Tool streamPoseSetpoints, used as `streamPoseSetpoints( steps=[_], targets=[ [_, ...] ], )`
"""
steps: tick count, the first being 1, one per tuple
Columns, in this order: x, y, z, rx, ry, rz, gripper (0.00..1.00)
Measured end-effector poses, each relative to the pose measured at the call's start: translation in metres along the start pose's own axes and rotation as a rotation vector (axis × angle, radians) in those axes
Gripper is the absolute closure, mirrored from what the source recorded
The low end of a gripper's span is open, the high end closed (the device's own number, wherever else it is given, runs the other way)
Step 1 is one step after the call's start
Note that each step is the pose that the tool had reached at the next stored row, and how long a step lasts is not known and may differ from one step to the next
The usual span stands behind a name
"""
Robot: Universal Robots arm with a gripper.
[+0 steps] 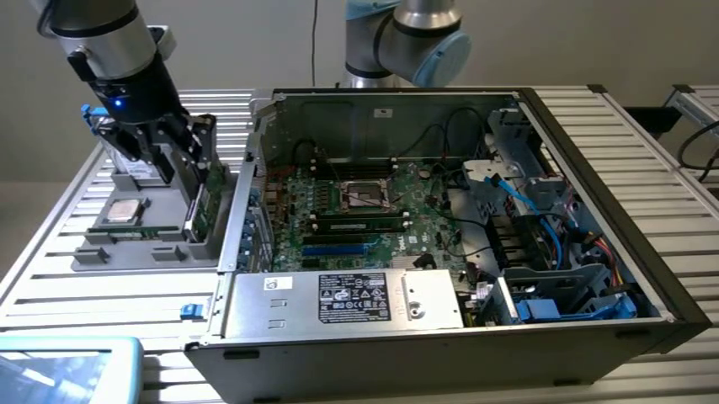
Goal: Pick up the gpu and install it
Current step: 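Pick up the gpu and move the gpu toward the slot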
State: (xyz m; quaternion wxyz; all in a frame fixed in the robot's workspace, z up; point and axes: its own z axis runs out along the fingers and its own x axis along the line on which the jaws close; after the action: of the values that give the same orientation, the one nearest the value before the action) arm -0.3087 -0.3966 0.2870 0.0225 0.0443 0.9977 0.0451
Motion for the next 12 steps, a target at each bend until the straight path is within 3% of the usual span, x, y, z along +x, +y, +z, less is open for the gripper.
streamPoseSetpoints(
  steps=[2,4,8,12],
  targets=[
    [0.002,-0.0005,0.0034,-0.0014,-0.0005,0.0,0.45],
    [0.002,-0.0007,0.0055,-0.0067,-0.0041,0.0,0.45],
    [0.002,-0.0012,0.0091,-0.0161,-0.0188,-0.001,0.45],
    [0.006,-0.0021,0.0146,-0.0173,-0.0282,-0.002,0.45]
  ],
)
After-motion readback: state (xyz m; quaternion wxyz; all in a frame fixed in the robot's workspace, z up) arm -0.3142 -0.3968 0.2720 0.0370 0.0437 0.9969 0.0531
